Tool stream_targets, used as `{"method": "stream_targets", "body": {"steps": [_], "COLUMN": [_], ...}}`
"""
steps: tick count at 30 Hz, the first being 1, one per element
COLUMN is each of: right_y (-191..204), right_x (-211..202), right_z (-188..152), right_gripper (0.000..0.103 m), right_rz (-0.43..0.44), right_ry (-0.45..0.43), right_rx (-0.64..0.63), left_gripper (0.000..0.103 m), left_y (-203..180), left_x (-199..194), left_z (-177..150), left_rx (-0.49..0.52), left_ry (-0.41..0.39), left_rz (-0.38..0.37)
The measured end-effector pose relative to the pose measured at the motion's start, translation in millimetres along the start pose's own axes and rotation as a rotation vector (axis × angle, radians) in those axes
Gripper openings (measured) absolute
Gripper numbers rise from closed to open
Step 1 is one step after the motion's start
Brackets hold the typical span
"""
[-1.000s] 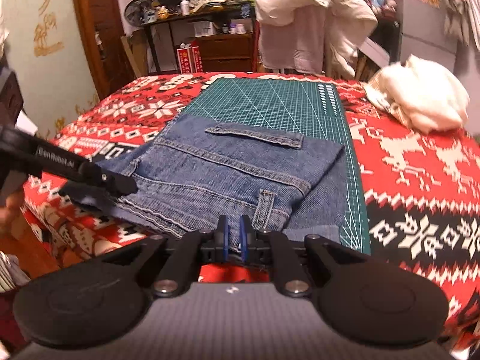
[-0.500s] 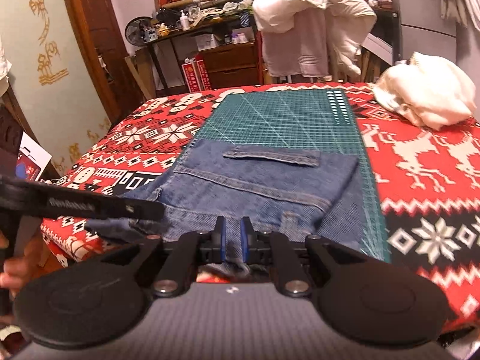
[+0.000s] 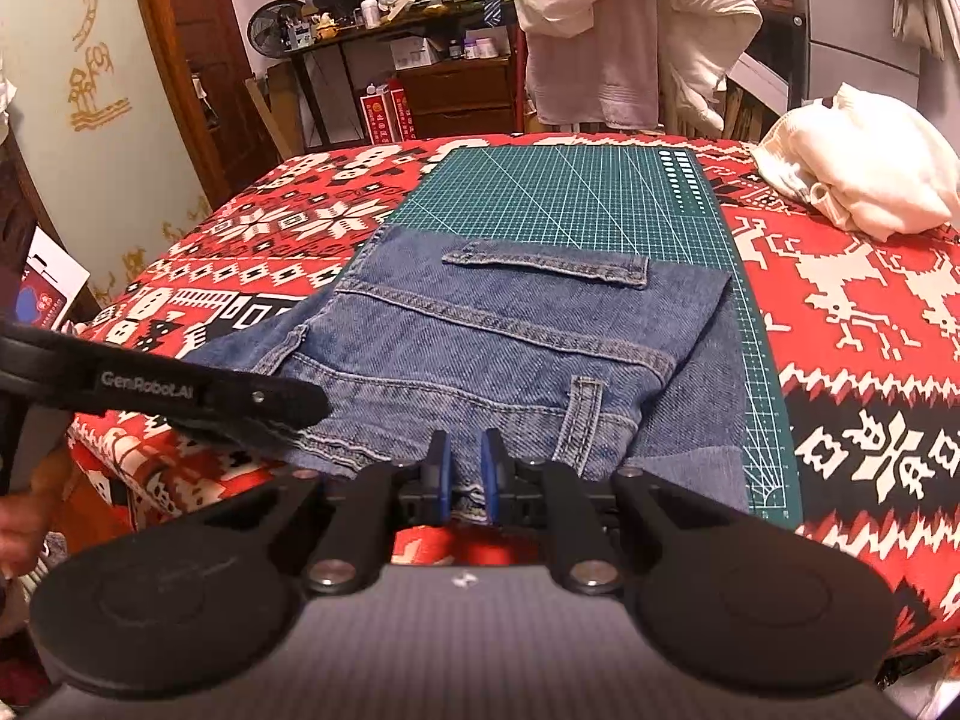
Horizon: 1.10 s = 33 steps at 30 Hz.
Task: Fold clothes
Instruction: 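Smooth the folded edge of the shorts with both closed grippers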
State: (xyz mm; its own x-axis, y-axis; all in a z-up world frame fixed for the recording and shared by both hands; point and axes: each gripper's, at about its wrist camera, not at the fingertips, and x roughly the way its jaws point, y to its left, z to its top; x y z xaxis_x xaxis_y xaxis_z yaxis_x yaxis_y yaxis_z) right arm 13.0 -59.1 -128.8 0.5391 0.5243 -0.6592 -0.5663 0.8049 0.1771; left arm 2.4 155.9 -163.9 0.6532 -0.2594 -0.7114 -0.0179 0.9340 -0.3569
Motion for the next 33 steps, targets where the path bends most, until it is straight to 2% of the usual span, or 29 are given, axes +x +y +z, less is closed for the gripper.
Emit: {"method": "stream_targets", "body": {"steps": [10, 15, 23, 33], "right_y": [-3.0, -4.8, -5.6, -8.2], "right_x": [-0.5, 0.0, 1.3, 2.0], "right_z": [-0.5, 0.0, 0.4, 0.4], "right_gripper": [0.012, 0.012, 0.012, 0.012], "right_rz": [0.006, 0.010, 0.013, 0.025], "right_ry": [-0.003, -0.002, 0.002, 0.005], "right_rx": [0.015, 0.029, 0.034, 0.045], "left_gripper": [0.002, 0.002, 0.003, 0.003], "left_y": [24.4, 26.1, 34.2, 30.5], "left_x": [-9.3, -14.2, 26.4, 21.6], "left_z": [-0.4, 13.1, 50.5, 39.5], "left_rx": [-0.127, -0.159, -0.175, -0.149], "left_ry": [-0.005, -0.034, 0.006, 0.029], "left_rz": [-0.034, -0.054, -0.038, -0.002]}}
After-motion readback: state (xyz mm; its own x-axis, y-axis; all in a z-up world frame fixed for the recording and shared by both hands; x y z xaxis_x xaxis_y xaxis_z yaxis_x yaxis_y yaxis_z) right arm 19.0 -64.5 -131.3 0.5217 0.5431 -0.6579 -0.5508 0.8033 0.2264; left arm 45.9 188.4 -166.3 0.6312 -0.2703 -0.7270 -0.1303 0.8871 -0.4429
